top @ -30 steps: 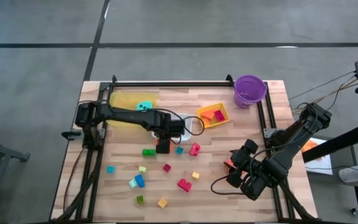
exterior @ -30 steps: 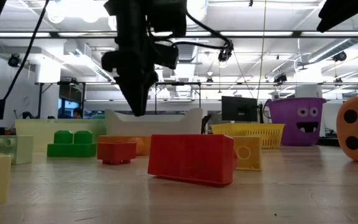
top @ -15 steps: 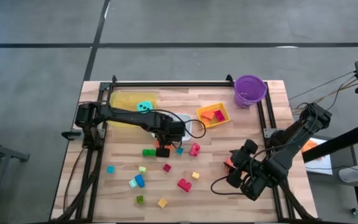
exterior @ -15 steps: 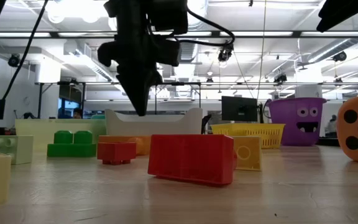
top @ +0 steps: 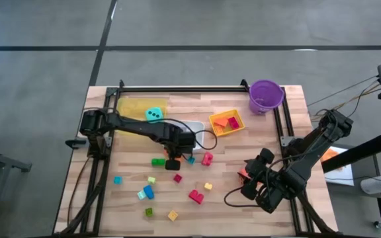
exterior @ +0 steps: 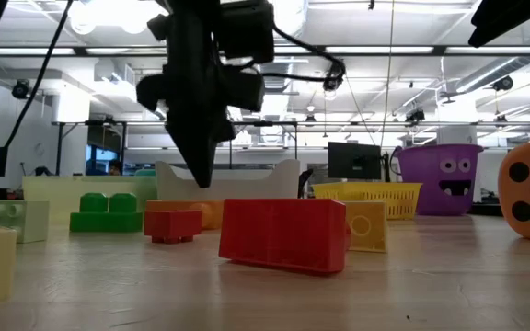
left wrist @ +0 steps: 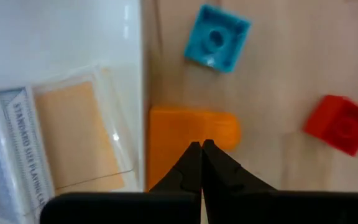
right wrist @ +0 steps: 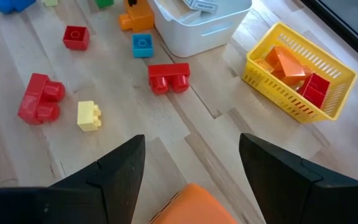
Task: Pick & Place Toys
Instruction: Adjust the white bin, then put the light yellow game piece into the yellow bin
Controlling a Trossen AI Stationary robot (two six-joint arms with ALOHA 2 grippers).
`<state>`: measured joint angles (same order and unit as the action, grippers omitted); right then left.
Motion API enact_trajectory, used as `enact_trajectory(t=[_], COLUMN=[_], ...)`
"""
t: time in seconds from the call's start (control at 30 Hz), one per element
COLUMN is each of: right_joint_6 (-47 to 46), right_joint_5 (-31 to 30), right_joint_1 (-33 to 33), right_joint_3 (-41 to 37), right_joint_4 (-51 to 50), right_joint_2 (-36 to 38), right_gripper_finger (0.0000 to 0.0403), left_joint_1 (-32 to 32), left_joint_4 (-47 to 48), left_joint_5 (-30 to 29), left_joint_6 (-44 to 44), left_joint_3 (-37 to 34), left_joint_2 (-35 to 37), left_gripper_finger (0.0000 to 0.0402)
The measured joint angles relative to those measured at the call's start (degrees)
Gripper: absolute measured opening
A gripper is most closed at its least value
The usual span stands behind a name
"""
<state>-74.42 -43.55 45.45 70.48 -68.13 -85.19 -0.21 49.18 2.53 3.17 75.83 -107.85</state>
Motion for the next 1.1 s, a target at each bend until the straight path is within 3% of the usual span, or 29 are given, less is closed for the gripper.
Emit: enact_trajectory(t=[0.3,0.73,0.87,1.1], right_joint_6=[0.0,1.0,5.1,13.7], right_joint_5=[0.0,0.0,0.0,-0.1], right_joint_1=[0.0,0.0,-0.3,-2.7], right_joint_3=[0.0,0.0,-0.2,-1.0], right_joint_4=[0.2,1.2,4.9,17.0], right_joint_2=[0.0,0.0,0.0,-0.2], right_gripper_finger=[0.0258,0.0258,0.0258,0.0258], left_joint_1=[3.6,8.4,8.4,5.2], left_joint_4=[-2.5,-7.3,-6.6,4.2], left_joint_5=[-4.5,-4.4,-4.5,-4.5], left_joint_6=[-1.1,-1.9,-7.3,-10.1], left_joint_3=[-0.9,-0.9,-0.3,4.6], left_joint_2=[0.0,0.0,0.0,1.2], left_gripper_finger=[0.0,0.0,0.0003,0.0073])
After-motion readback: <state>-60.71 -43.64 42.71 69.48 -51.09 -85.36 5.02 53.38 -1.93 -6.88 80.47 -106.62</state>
